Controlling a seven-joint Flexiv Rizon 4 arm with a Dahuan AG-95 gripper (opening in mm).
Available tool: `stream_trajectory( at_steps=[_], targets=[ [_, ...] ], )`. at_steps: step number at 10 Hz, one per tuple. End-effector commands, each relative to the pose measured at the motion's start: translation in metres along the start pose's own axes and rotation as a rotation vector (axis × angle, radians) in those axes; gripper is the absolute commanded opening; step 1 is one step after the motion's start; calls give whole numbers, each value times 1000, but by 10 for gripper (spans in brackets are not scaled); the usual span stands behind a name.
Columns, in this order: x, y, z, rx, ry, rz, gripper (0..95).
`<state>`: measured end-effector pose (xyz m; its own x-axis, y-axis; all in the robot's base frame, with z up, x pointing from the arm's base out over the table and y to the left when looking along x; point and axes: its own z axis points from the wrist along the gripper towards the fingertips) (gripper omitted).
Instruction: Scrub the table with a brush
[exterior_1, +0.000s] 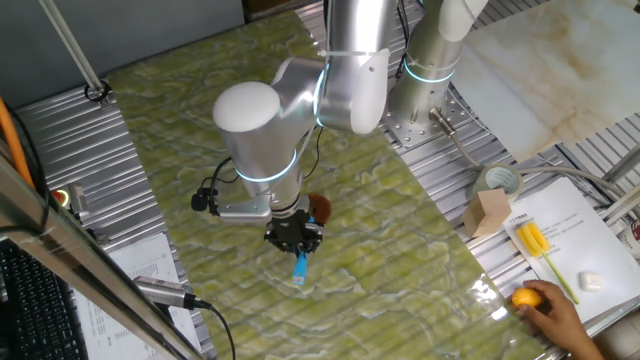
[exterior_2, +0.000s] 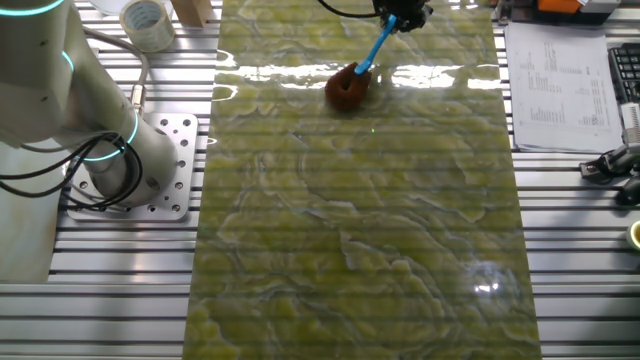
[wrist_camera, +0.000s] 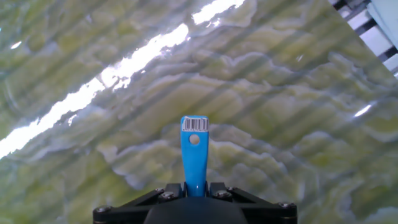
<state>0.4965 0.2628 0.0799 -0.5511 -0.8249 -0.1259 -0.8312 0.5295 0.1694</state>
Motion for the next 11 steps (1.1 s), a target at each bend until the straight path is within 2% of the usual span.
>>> stream_trajectory(
  at_steps=[1,4,7,9,11],
  targets=[
    [4,-7,-5,61,95,-145,0],
    [6,-28,-12,83,135,-261,0],
    [9,-45,-15,88,154,-341,0],
    [18,-46,-18,87,174,-359,0],
    [26,-38,-12,77,145,-324,0]
  ],
)
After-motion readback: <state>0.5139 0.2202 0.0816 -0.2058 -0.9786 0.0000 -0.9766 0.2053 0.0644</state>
